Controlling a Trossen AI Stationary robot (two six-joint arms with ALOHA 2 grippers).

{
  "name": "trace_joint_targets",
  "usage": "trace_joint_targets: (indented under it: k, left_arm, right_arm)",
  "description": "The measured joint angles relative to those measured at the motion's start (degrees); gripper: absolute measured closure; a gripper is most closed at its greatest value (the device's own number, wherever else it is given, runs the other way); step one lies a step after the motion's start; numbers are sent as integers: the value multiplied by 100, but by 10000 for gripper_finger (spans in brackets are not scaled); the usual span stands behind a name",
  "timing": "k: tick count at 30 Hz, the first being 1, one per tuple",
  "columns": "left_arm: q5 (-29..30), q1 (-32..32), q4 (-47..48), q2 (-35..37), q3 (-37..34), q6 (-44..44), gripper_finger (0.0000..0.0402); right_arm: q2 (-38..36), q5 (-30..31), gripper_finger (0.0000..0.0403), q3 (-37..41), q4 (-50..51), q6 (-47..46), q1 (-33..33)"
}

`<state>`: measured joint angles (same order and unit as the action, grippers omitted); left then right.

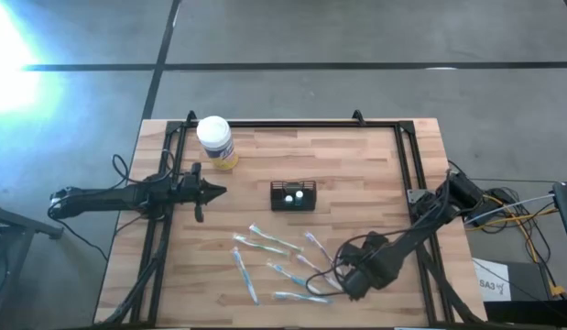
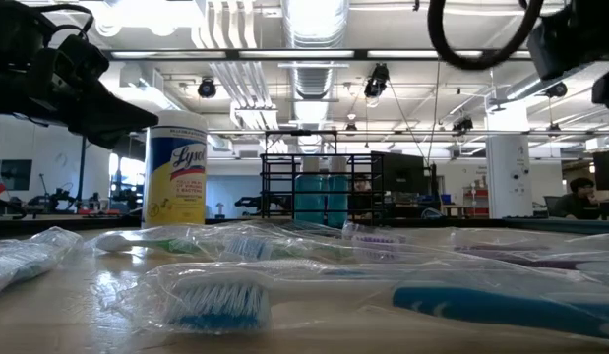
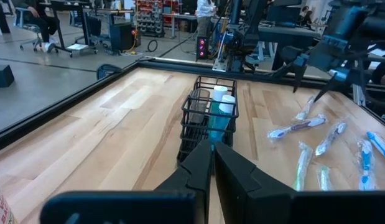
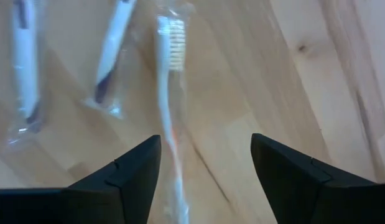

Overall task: Pick & Place toothbrushing station
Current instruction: Put the orange toothbrush into the wire organizer

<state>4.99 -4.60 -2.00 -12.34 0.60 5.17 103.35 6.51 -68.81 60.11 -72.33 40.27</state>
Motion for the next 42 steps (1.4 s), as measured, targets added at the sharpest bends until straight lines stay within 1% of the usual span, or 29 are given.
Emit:
trace_joint_targets:
  k: [4, 8, 14, 17, 20, 22, 27, 28, 29, 32, 34, 38, 40, 42]
  left_arm:
    - [-1, 0, 2, 0, 0, 1, 378]
    - [-2, 0, 2, 1, 0, 0, 378]
    - [-2, 0, 2, -2, 0, 0, 378]
    - [-2, 0, 2, -2, 0, 0, 378]
    - [-2, 0, 0, 0, 0, 0, 378]
    - [-2, 0, 0, -2, 0, 0, 378]
    - [-3, 0, 0, -2, 0, 0, 378]
    - [-4, 0, 1, -2, 0, 0, 378]
    - [-3, 1, 0, 0, 0, -1, 378]
    - [-2, 0, 0, -2, 0, -2, 378]
    - [-2, 0, 0, -2, 0, -2, 378]
    - [-4, 1, 0, -1, 0, -2, 378]
    - [-4, 0, -2, -2, 0, -2, 378]
    - [-4, 0, 0, -2, 0, -2, 378]
  right_arm:
    - [0, -231, 158, 285, -531, -10, 0]
    - [-2, -336, 163, 571, -973, -51, 0]
    - [-23, -346, 175, 877, -1009, -185, 0]
    - [-33, -357, 188, 931, -1053, -182, 0]
    - [-26, -355, 221, 897, -1045, -90, 0]
    - [-8, -348, 256, 817, -966, 88, -3]
    - [-85, -200, 366, 536, -934, 492, -15]
    - [-110, -180, 380, 480, -878, 552, -17]
    - [-133, -116, 385, 411, -830, 575, -20]
    - [-275, 272, 391, 144, -579, 582, -15]
    - [-430, 652, 394, -43, -413, 619, -15]
    - [-903, 1827, 394, -351, -355, 900, 28]
    - [-1202, 2383, 394, -500, -431, 1232, 30]
    - [-1478, 2809, 394, -592, -517, 1591, 44]
